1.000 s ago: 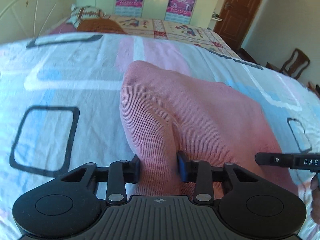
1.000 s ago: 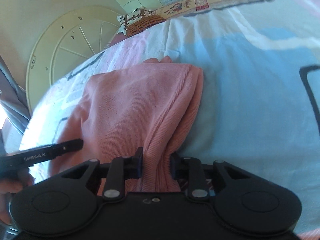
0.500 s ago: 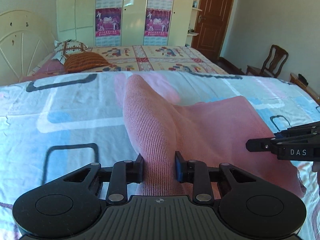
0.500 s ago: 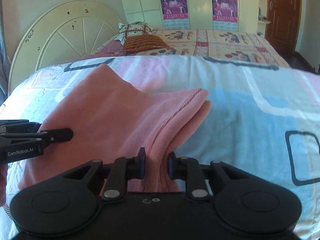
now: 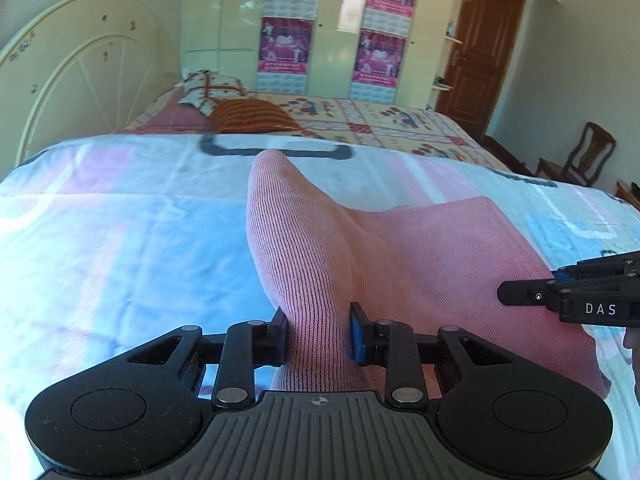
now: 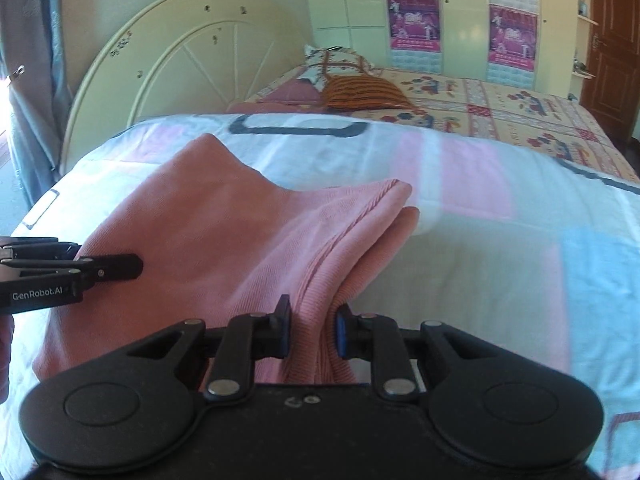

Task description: Fold small clothes

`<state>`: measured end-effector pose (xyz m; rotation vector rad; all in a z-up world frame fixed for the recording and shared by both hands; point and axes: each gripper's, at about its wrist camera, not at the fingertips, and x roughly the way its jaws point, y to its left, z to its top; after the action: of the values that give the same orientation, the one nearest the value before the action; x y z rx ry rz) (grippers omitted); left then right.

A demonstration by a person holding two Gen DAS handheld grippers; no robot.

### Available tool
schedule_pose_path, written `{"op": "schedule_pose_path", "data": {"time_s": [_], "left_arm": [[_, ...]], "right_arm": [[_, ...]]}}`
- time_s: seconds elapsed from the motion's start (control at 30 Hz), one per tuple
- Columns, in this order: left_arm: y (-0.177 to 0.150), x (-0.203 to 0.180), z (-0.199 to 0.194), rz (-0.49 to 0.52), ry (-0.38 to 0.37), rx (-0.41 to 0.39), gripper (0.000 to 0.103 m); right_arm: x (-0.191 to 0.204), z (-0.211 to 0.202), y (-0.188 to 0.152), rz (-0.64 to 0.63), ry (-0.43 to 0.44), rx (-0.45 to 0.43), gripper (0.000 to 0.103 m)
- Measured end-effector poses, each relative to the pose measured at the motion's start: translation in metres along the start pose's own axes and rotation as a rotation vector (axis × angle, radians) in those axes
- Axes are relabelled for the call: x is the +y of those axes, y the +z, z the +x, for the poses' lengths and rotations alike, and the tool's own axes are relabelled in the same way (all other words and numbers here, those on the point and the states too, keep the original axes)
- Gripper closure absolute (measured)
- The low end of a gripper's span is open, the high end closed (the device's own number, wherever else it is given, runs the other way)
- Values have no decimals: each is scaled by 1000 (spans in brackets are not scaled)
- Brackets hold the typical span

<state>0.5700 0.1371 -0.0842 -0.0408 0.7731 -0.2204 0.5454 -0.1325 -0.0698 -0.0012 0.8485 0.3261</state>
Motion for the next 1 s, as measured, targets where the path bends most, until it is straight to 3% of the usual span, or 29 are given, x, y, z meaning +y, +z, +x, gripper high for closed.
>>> {"op": "schedule_pose_path", "data": {"time_s": [0.13, 0.23, 0.3, 0.37, 0.53, 0.57, 0.63, 0.7, 0.77, 0.83, 1.0], "left_arm": [[-16, 42, 2, -35, 10, 18, 74], [-29, 58, 14, -56, -27, 56, 72], [-37, 63, 22, -65, -24, 71, 64], [-44, 68, 26, -61, 23, 56, 47], [-51, 68, 34, -78, 30, 45, 48], [-51, 71, 35, -92, 22, 43, 44], [-52, 77, 31, -102, 47, 41, 26], [-48, 85, 17, -126, 42, -2, 26], [-39, 87, 4, -105, 27, -66, 29], [-21, 85, 6, -64, 4, -94, 37], [16, 63, 51, -4, -43, -31, 37]], "right_arm": [[29, 22, 3, -18, 30, 25, 83], [38, 33, -1, -4, 23, 45, 83], [33, 42, -5, 27, 8, 71, 83], [26, 49, -12, 65, 12, 94, 83], [13, 59, -28, 164, 31, 102, 83], [11, 59, -29, 191, 36, 100, 83], [11, 58, -31, 210, 37, 96, 82], [13, 52, -28, 186, 14, 88, 77], [20, 30, -19, 129, -51, -20, 74], [25, 21, -3, 74, -62, -90, 79], [33, 69, 31, -9, -103, 18, 84]]}}
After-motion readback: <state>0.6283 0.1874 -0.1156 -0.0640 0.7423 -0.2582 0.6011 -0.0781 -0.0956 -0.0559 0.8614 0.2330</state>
